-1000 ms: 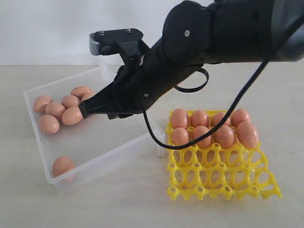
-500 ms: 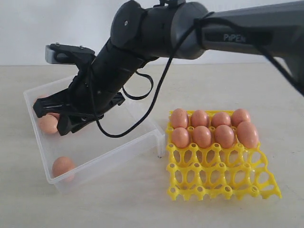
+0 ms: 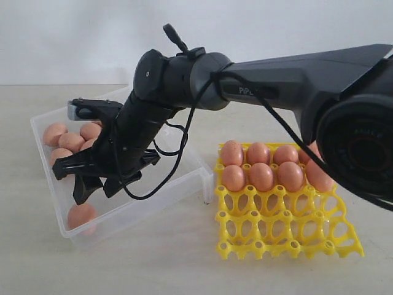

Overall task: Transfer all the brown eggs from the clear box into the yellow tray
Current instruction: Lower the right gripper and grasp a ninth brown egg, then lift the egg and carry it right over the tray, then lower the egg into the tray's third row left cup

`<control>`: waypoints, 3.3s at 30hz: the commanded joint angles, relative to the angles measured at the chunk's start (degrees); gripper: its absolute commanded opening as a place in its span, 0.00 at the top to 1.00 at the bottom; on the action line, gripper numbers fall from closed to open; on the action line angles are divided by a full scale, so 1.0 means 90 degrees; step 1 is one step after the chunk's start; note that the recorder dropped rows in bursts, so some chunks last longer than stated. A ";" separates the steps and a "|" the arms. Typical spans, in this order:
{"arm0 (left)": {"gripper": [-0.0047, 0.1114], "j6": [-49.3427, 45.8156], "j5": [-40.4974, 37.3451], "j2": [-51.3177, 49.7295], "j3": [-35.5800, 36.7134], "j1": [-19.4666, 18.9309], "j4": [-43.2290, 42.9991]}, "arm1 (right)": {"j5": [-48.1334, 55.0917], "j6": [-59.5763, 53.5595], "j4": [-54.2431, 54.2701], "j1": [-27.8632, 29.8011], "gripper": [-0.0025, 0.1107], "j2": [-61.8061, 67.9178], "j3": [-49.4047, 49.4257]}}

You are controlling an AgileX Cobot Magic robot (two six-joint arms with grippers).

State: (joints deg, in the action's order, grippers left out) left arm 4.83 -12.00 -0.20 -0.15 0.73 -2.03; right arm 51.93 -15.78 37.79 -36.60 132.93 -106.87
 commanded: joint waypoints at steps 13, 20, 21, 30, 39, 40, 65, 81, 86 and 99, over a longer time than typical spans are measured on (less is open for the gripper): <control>0.92 0.0011 0.0000 0.0022 0.0016 -0.0013 -0.0008 | -0.0337 -0.0275 0.0076 -0.0339 0.55 0.0189 -0.0075; 0.92 0.0011 0.0000 0.0022 0.0016 -0.0013 -0.0008 | -0.0442 -0.0019 -0.0147 -0.0398 0.55 0.0412 -0.0075; 0.92 0.0011 0.0000 0.0022 0.0016 -0.0013 -0.0008 | -0.0338 0.0023 -0.0196 -0.0398 0.55 0.0472 -0.0075; 0.92 0.0011 0.0000 0.0022 0.0016 -0.0013 -0.0008 | -0.0394 0.0023 -0.0240 -0.0398 0.73 0.0712 -0.0075; 0.92 0.0011 0.0000 0.0022 0.0016 -0.0013 -0.0008 | -0.0768 0.0247 -0.0253 -0.0398 0.98 0.0442 -0.0075; 0.92 0.0011 0.0000 0.0022 0.0016 -0.0013 -0.0008 | -0.0782 0.0314 -0.0253 -0.0398 0.98 0.0382 -0.0075; 0.92 0.0011 0.0012 0.0022 0.0016 -0.0013 -0.0008 | -0.8794 0.2434 -0.2068 -0.0389 0.98 -0.4860 0.7518; 0.92 0.0011 0.0000 0.0022 0.0016 -0.0013 -0.0008 | -0.9141 0.0736 -0.1987 0.0687 0.98 -0.5602 0.8712; 0.92 0.0011 0.0000 0.0022 0.0016 -0.0013 -0.0008 | -0.9187 0.1754 -0.3273 0.1197 0.98 -0.4880 0.8685; 0.92 0.0011 0.0001 0.0022 0.0016 -0.0013 -0.0008 | -0.8865 0.3759 -0.7464 0.1224 0.98 -0.4136 0.8685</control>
State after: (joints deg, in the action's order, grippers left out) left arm 4.83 -12.00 -0.20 -0.15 0.73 -2.03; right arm -27.82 18.93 -29.69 -25.85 94.54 -28.58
